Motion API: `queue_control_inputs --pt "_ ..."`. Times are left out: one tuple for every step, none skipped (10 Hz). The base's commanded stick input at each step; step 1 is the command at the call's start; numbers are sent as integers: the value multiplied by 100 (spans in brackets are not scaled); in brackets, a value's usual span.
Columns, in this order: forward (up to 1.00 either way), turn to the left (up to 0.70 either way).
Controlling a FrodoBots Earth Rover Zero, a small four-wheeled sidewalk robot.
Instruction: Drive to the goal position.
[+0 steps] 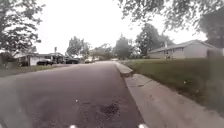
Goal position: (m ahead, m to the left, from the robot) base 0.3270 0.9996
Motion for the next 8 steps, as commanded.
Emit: queue_control_inputs --pt "7 0" --pt "7 0" --pt "7 0" --pt "6 0" --pt "7 0" --pt "7 0" --pt "7 0" --pt "7 0"
